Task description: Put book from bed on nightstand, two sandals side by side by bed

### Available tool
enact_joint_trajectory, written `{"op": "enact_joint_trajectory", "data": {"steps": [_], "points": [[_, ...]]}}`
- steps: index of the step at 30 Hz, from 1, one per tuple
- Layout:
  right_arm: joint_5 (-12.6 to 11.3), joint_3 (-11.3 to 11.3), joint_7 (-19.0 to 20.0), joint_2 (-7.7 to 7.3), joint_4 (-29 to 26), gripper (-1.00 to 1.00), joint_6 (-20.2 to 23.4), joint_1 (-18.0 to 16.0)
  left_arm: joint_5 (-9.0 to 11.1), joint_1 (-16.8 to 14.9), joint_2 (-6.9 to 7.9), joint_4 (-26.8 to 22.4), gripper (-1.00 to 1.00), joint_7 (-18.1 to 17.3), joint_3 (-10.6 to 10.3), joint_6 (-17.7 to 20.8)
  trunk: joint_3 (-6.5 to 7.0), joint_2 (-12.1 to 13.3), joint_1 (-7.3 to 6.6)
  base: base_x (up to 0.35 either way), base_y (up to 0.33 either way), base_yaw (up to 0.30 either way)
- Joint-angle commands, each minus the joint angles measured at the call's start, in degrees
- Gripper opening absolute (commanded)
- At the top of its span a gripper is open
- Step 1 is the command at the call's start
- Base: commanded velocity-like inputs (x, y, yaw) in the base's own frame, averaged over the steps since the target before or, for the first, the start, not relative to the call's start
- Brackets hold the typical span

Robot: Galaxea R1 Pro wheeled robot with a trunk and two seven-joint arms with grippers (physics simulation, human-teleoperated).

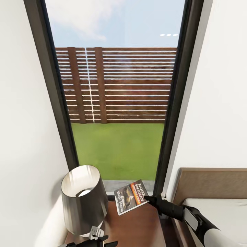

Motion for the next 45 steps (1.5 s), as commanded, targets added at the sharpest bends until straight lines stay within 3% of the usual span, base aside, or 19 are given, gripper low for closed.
{"op": "enact_joint_trajectory", "data": {"steps": [1, 28, 45], "points": [[-0.7, 0.4, 0.0, -0.06, 0.0, -1.00, 0.3, 0.0, 0.4, -0.1, 0.05, 0.0, 1.00, 0.0, -0.4, -0.1, -0.26, -0.5, 0.23, 0.000, 0.000, 0.000], [-0.6, 0.4, -0.1, -0.07, 0.0, -1.00, 0.3, 0.0, 0.5, -0.1, 0.10, 0.0, 1.00, -0.1, -0.4, -0.1, -5.11, -11.3, 6.16, 0.000, 0.000, 0.000], [-0.8, 0.4, -2.2, -0.06, 0.0, -1.00, 0.3, 0.0, 0.4, -0.1, 0.10, 0.0, 1.00, -0.1, -0.4, -0.1, -8.16, -18.1, 9.90, 0.000, 0.000, 0.000]]}}
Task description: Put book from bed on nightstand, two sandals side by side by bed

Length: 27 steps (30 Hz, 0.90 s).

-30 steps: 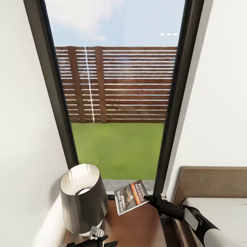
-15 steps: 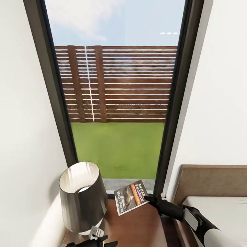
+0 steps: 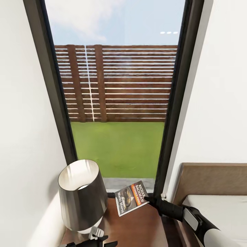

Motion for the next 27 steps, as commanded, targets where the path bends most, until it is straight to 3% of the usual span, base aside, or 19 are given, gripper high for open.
{"op": "enact_joint_trajectory", "data": {"steps": [1, 12, 19, 27], "points": [[-0.7, 0.4, 0.0, -0.06, 0.0, -1.00, 0.3, 0.0, 0.4, -0.1, 0.04, 0.0, 1.00, -0.1, -0.4, -0.1, -0.25, -0.5, 0.23, 0.000, 0.000, 0.000], [-0.6, 0.4, 0.0, -0.06, 0.0, -1.00, 0.3, 0.0, 0.5, -0.1, 0.10, 0.0, 1.00, -0.9, -0.4, -0.1, -2.22, -4.9, 2.64, 0.000, 0.000, 0.000], [-0.6, 0.4, 0.0, -0.04, 0.0, -1.00, 0.3, -0.1, 0.5, -0.1, -0.17, -0.2, 1.00, -9.1, -0.3, 0.1, -2.22, -4.9, 2.64, 0.000, 0.000, 0.000], [-0.6, 0.4, 0.0, -0.06, 0.0, -1.00, 0.3, -0.1, 0.6, -0.1, -0.24, -1.1, 1.00, -10.1, 0.0, 1.5, -2.22, -4.9, 2.64, 0.000, 0.000, 0.000]]}}
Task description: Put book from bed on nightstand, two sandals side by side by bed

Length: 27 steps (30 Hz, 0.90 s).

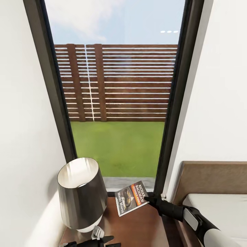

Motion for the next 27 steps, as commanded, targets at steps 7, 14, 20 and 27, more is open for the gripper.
{"op": "enact_joint_trajectory", "data": {"steps": [7, 14, 20, 27], "points": [[-0.6, 0.4, 0.0, -0.07, 0.0, -1.00, 0.3, 0.0, 0.3, 0.0, 0.15, -11.3, 1.00, 0.1, -0.4, 9.7, -0.06, 0.0, 0.00, 0.000, 0.000, 0.000], [-0.6, 0.4, 0.0, -0.07, 0.0, -1.00, 0.3, 0.0, 0.4, -0.1, 0.49, -16.2, 1.00, 0.2, -0.4, 11.5, -0.06, 0.0, 0.00, 0.000, 0.000, 0.000], [-0.6, 0.4, 0.0, -0.07, 0.0, -1.00, 0.3, 0.0, 0.4, -0.2, 0.67, -16.7, 1.00, 0.1, -0.3, 13.9, -0.42, -0.8, 0.44, 0.000, 0.000, 0.000], [-0.6, 0.4, 0.0, -0.07, 0.0, -1.00, 0.3, -0.1, 0.4, -0.2, 0.60, -16.7, 1.00, -0.1, -0.3, 14.5, -1.68, -3.6, 1.98, 0.000, 0.000, 0.000]]}}
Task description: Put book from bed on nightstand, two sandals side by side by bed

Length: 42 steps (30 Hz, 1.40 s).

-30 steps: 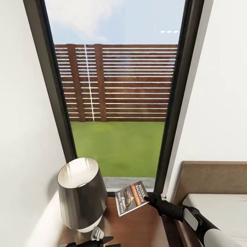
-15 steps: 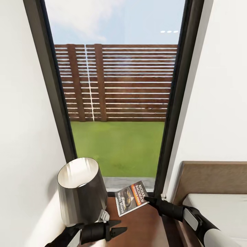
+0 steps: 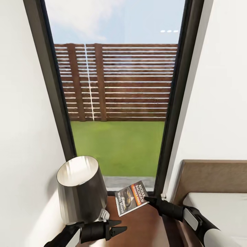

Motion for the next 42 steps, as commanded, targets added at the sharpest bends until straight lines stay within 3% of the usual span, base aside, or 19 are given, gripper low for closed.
{"op": "enact_joint_trajectory", "data": {"steps": [1, 6, 10, 14, 22, 29, 42], "points": [[-0.7, 0.4, 0.0, -0.06, 0.0, -1.00, 0.3, 0.0, 0.6, -0.1, 0.08, 0.0, 1.00, -0.1, -0.3, 0.6, -0.25, -0.5, 0.23, 0.000, 0.000, 0.000], [-0.7, 0.4, 0.0, -0.06, 0.0, -1.00, 0.3, 0.0, 0.7, -0.1, 0.14, -0.1, 1.00, -0.4, -0.3, 0.7, -1.15, -2.5, 1.32, 0.000, 0.000, 0.000], [-0.7, 0.4, 0.0, -0.08, 0.0, -1.00, 0.3, 0.0, 0.6, 0.0, 0.53, -0.2, 1.00, -5.2, -0.3, 0.7, -1.86, -4.1, 2.20, 0.000, 0.000, 0.000], [-0.7, 0.4, 0.0, -0.10, 0.0, -1.00, 0.3, 0.0, 0.7, 0.0, 1.79, -2.1, 1.00, -6.9, 0.7, 0.8, -2.58, -5.7, 3.08, 0.000, 0.000, 0.000], [-0.7, 0.4, 0.0, -0.10, 0.0, -1.00, 0.3, 0.0, 0.6, 0.0, 2.92, -6.1, 1.00, -7.4, 4.3, 4.8, -4.02, -8.9, 4.84, 0.000, 0.000, 0.000], [-0.7, 0.4, 0.0, -0.09, 0.0, -1.00, 0.3, 0.0, 0.5, 0.0, 3.33, -6.2, 1.00, -7.1, 4.6, 5.2, -4.02, -8.9, 4.84, 0.000, 0.000, 0.000], [-0.8, 0.4, 0.0, -0.08, 0.0, -1.00, 0.3, 0.0, 0.5, 0.0, 3.23, -6.2, 1.00, -7.0, 4.6, 5.2, -6.35, -14.1, 7.69, 0.000, 0.000, 0.000]]}}
